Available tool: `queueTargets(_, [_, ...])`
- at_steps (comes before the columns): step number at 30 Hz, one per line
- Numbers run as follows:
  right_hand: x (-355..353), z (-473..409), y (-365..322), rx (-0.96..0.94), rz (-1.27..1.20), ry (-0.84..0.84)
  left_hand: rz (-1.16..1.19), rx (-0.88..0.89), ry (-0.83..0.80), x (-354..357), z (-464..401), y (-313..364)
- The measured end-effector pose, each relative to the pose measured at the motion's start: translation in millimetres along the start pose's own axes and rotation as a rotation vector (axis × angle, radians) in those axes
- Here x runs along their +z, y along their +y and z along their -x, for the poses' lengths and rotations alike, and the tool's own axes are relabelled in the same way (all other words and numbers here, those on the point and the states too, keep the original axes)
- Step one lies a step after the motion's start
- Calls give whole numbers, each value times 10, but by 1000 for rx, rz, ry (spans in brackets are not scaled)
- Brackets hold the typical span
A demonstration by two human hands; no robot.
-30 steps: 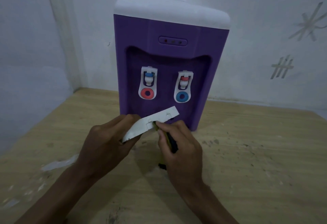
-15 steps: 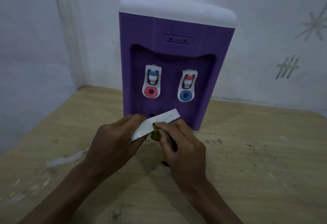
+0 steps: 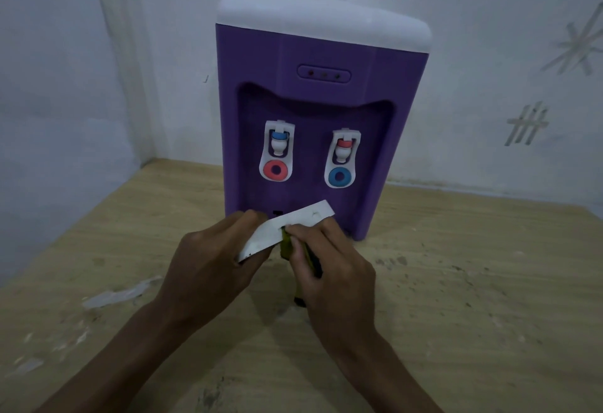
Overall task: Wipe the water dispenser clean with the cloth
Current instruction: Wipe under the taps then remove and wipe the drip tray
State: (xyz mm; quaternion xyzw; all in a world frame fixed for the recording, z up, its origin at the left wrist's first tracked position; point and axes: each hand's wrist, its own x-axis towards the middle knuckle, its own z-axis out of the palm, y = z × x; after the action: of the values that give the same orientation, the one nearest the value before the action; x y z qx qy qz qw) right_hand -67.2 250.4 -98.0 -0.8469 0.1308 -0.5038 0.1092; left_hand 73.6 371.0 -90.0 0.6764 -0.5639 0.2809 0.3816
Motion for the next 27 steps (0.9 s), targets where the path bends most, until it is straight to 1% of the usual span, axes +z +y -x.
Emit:
queueTargets(3, [1, -18, -60, 21, -138, -46, 56, -76, 7, -40, 1, -35])
queueTargets(5, [-29, -52, -35, 61, -156, -22, 96, -153, 71, -37, -26, 23])
queueTargets(6, [-50, -71, -15, 94, -176, 15, 109, -159, 113, -35, -48, 58])
queueTargets(8, [-113, -103, 14, 152, -230, 115, 110, -106, 163, -25, -67, 116])
queueTargets(10, [-158, -130, 8, 168, -260, 185, 129, -66, 168, -25, -58, 154])
queueTargets(13, [-147, -126, -95, 120, -252, 163, 174, -44, 168, 4, -33, 208])
queueTargets(17, [-160, -86, -244, 7, -288, 128, 231, -92, 156, 36, -10, 179])
queueTargets(19, [-184, -88, -256, -36, -299, 118, 233, -85, 152, 30, -1, 123])
queueTargets(20, [-181, -91, -236, -38, -289, 109, 218, -66, 154, 29, -2, 103])
queueTargets(24, [-149, -86, -138, 60, -274, 89, 160, 21, 151, 37, 0, 89])
queueTargets(27, [-189, -85, -230, -1, -339, 125, 179, 7, 149, 60, -7, 76])
